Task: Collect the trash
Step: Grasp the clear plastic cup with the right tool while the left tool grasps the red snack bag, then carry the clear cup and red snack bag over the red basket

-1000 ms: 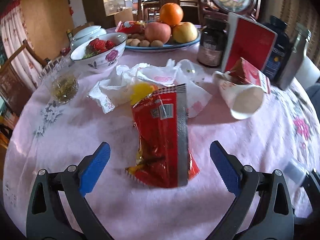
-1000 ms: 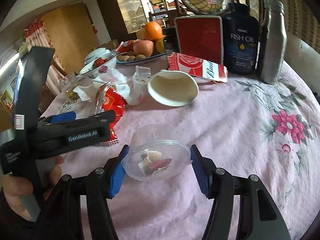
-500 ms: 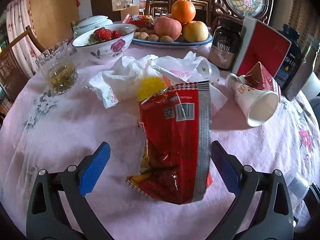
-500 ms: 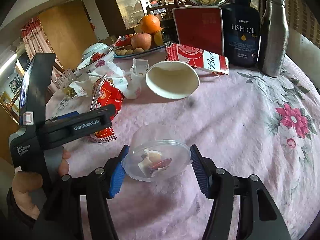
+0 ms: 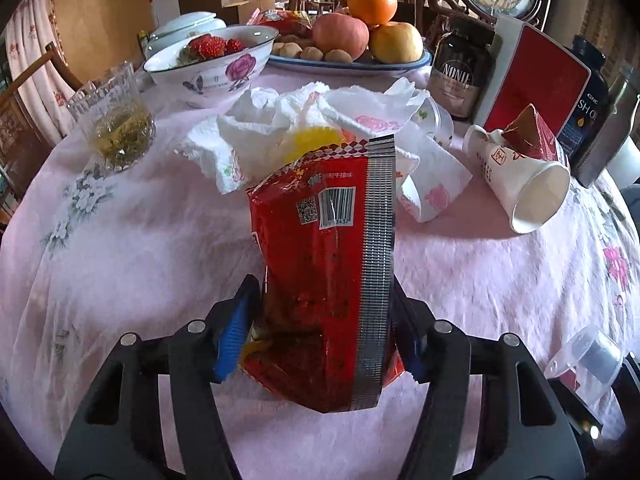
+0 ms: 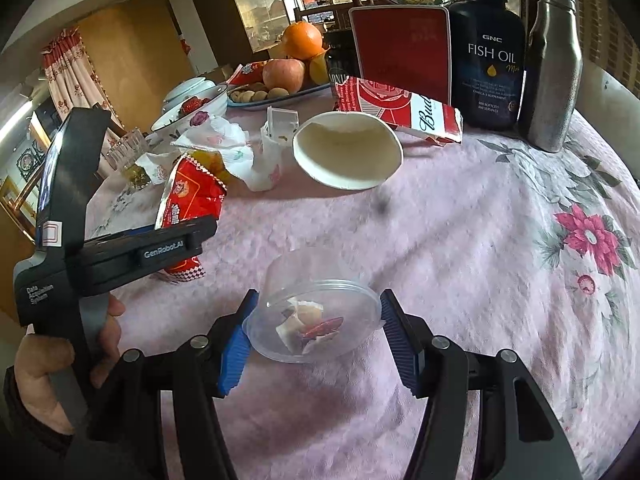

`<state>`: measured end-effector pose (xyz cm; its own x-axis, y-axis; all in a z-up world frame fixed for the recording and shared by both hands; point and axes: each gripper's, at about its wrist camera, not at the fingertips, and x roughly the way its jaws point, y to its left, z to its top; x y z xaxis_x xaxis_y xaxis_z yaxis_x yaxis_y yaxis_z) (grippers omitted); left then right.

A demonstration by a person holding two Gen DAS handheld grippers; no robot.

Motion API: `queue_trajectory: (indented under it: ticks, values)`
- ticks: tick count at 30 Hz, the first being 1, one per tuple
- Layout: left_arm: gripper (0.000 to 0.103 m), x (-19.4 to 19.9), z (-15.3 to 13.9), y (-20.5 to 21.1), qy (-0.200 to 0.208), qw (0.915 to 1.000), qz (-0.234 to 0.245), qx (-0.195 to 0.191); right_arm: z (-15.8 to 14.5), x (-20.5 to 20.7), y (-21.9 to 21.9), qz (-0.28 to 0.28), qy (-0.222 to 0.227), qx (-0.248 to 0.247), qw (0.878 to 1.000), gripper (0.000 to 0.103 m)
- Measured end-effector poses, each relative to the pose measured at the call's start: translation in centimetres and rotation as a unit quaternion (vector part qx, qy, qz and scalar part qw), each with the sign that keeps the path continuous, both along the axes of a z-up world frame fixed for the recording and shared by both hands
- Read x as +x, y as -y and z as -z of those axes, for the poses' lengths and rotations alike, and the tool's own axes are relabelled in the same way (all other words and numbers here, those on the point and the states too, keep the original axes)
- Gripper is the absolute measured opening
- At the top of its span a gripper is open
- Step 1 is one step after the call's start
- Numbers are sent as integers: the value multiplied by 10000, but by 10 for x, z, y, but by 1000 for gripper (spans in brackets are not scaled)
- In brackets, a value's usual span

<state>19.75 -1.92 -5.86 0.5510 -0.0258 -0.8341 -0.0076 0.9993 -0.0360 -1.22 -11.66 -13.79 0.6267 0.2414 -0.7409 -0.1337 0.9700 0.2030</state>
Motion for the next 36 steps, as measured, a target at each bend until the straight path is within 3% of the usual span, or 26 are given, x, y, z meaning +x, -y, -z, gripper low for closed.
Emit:
queue_trajectory:
  ticks: [2,6,11,17,18,26,29,33,36]
  values:
    - [65,-2,-1,-3,-49,10000,37,-38,0,0,0,-18,5,-4,10000,61]
    - [81,-9,-6,-9,-39,9999,75,-61,0,-1,-1,-22,12,-2,10000,61]
    - [81,-23,-9,-21,59,9998,-17,194,-2,-3,-2,-43,44,-10,10000,61]
    - [61,-26,-7,-20,144,9992,9,371,-2,-4,-4,-70,45,-50,10000,61]
    - [51,-28,-8,-20,177,9991,47,372,-2,-3,-3,-58,47,-53,10000,61]
    - [49,-52,-16,-32,507,9982,-55,327,-2,-3,-6,-101,136,-117,9998,61]
    - [49,-75,-20,-46,756,9960,-274,384,0,-4,-10,-171,152,-146,9996,61]
    - [49,-116,-23,-76,766,9955,-551,-10,2,-6,-21,-288,178,-264,9991,61]
    - [49,-139,-27,-87,796,9948,-639,58,6,-7,-29,-386,164,-357,9985,61]
